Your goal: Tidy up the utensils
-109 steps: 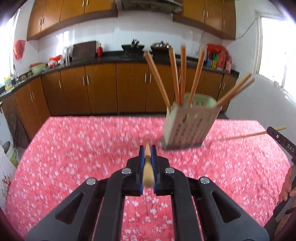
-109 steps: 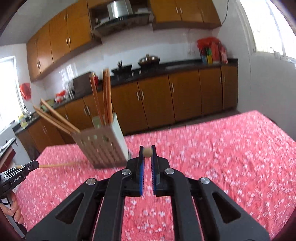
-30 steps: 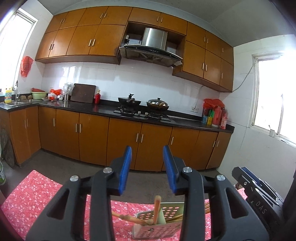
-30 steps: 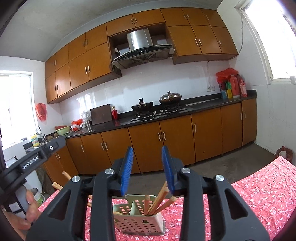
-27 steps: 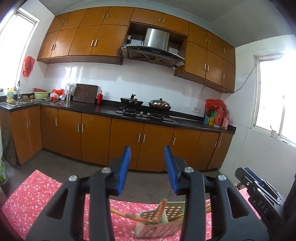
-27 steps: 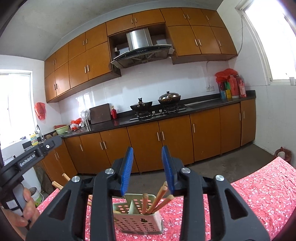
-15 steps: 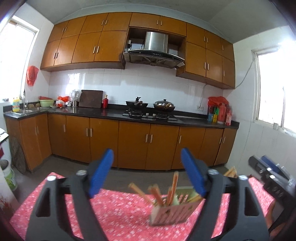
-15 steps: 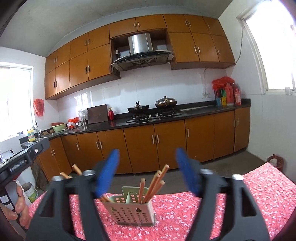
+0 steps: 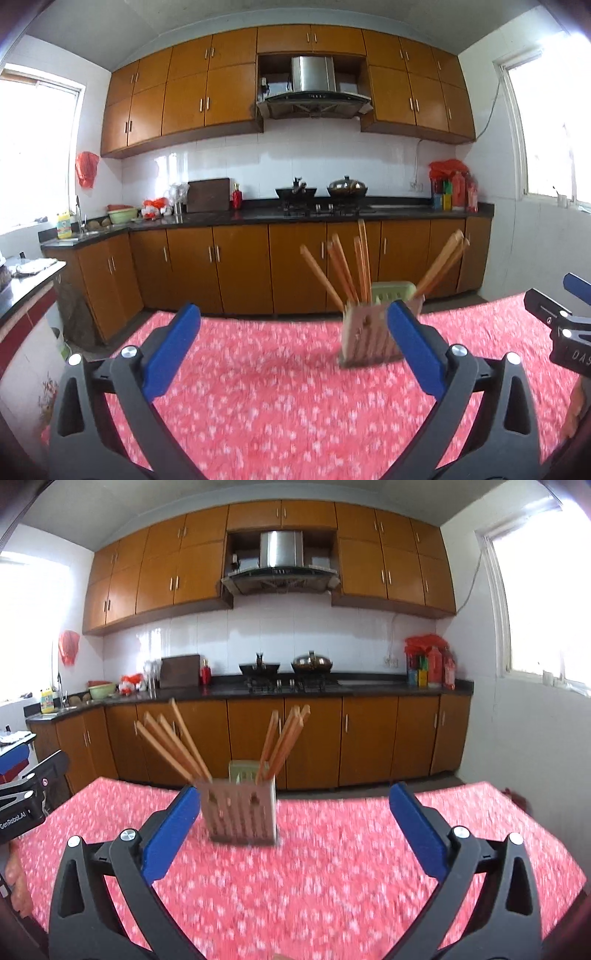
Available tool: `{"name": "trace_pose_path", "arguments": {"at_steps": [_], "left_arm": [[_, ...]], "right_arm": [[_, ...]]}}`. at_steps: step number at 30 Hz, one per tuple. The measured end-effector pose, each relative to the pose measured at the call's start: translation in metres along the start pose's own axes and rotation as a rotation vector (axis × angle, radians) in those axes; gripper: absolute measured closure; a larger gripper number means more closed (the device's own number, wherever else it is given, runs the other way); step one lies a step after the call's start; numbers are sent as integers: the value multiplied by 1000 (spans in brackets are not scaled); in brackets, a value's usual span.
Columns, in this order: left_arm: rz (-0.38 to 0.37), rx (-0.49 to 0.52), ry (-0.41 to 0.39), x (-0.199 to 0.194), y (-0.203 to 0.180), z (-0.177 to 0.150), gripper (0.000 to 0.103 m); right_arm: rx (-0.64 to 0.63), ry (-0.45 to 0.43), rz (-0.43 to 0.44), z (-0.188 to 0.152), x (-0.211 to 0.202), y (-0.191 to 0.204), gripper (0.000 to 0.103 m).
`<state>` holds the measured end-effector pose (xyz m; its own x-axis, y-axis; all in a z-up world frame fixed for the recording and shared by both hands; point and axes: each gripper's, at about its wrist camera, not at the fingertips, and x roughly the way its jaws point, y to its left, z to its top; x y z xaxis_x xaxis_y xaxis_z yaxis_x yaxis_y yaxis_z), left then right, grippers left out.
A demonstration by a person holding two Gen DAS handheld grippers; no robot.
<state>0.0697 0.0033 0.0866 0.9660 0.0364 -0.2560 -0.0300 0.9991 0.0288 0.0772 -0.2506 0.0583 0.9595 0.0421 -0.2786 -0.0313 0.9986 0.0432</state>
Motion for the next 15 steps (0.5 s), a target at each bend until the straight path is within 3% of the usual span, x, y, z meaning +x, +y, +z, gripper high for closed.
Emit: {"name": "trace_pose_path", "arguments": {"at_steps": [7,15], "left_arm": [[-13,-12,21,-25,1,-44,4],[-21,4,41,-31,-9,-63,4]], "right_arm": [[-21,12,-8,-39,-23,6,2],[-28,64,5,-62,-30,13,2]]}}
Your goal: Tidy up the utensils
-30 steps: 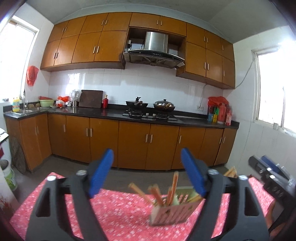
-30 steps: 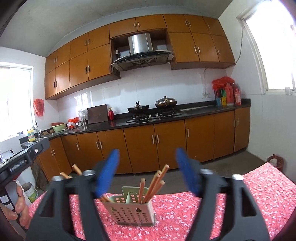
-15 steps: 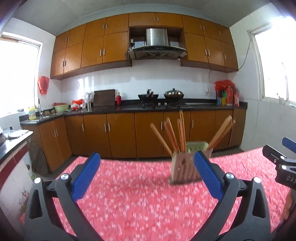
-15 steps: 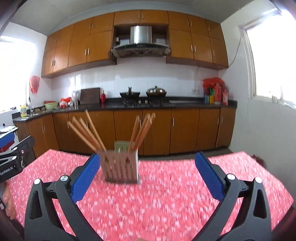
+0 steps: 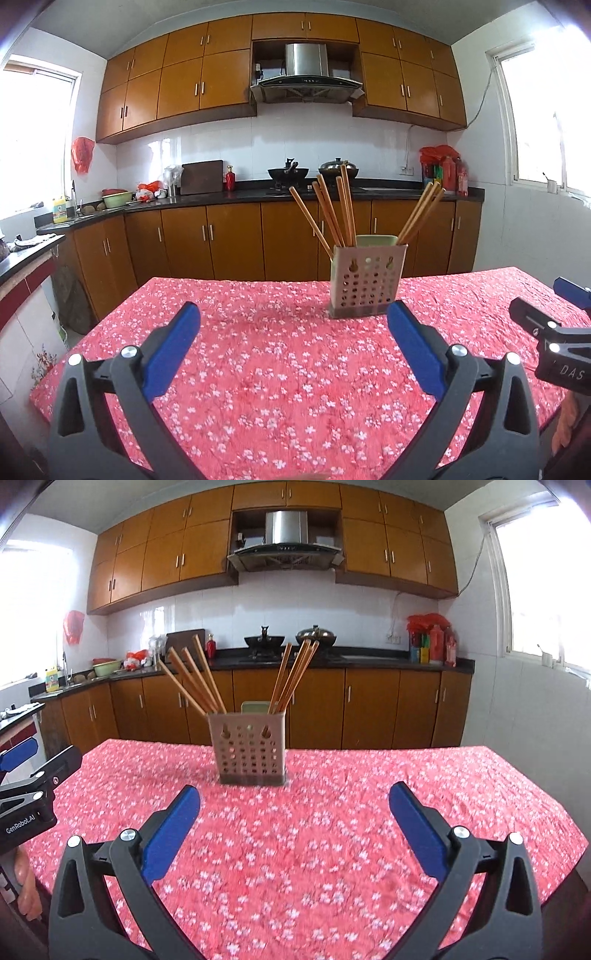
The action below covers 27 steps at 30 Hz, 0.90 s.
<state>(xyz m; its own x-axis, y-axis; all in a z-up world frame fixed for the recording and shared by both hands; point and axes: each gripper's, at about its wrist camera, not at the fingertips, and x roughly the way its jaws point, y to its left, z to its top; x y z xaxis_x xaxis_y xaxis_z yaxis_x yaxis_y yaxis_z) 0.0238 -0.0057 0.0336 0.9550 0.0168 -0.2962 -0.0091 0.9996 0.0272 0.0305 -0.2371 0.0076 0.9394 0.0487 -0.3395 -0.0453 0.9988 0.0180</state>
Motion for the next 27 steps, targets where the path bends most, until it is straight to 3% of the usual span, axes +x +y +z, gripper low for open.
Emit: {"name": "trace_pose_path", "arguments": {"at_steps": [9,27], "left_arm": [[11,20,6,-4,-4,-16,4],[-14,-15,51,4,-3,-19,4]], "right_arm": [[-5,16,-21,-8,-2,-1,2],[1,26,-27,-10,0,1,2]]}}
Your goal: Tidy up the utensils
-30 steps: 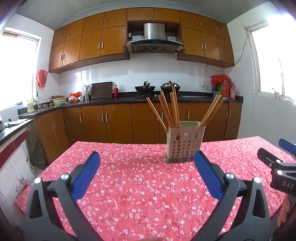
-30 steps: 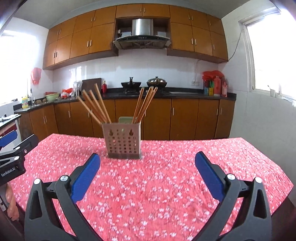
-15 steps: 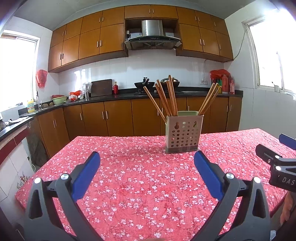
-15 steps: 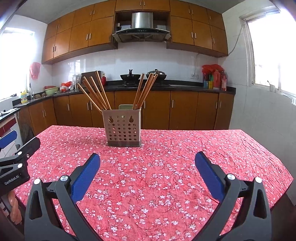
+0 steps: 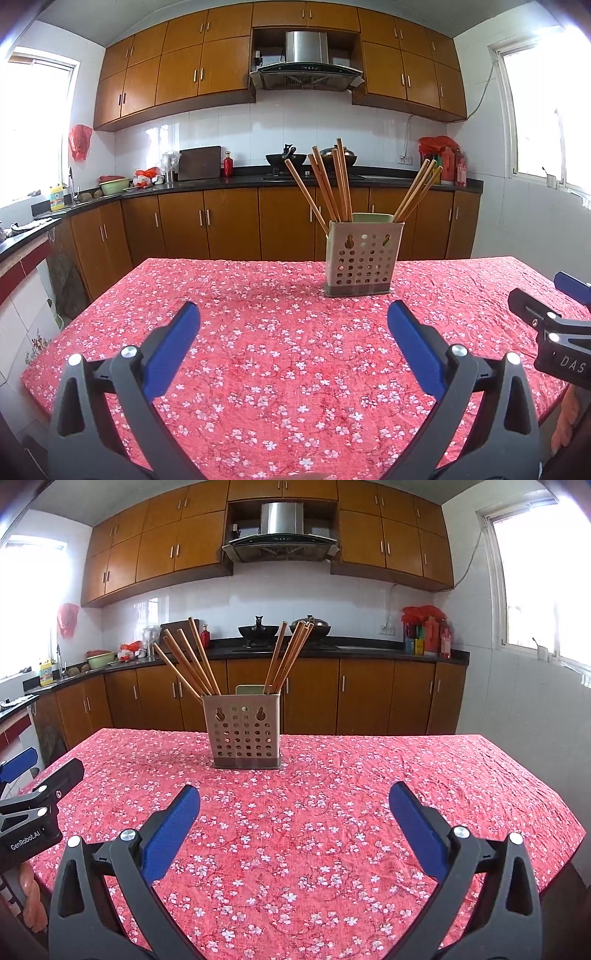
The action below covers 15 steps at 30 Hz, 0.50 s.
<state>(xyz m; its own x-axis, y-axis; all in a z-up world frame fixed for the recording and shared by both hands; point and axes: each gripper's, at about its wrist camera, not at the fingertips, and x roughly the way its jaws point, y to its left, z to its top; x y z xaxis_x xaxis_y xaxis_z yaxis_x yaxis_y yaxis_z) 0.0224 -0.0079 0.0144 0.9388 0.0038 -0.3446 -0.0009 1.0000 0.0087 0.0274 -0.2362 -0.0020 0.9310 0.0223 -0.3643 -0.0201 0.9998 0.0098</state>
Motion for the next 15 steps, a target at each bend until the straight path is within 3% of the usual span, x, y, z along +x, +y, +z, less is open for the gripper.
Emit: {"name": "trace_pose_path", "arguments": {"at_steps": [15], "left_arm": [[-5,5,0,1,-1,-2,4]], "right_arm": [[9,1,1,-1,0,-2,2]]}}
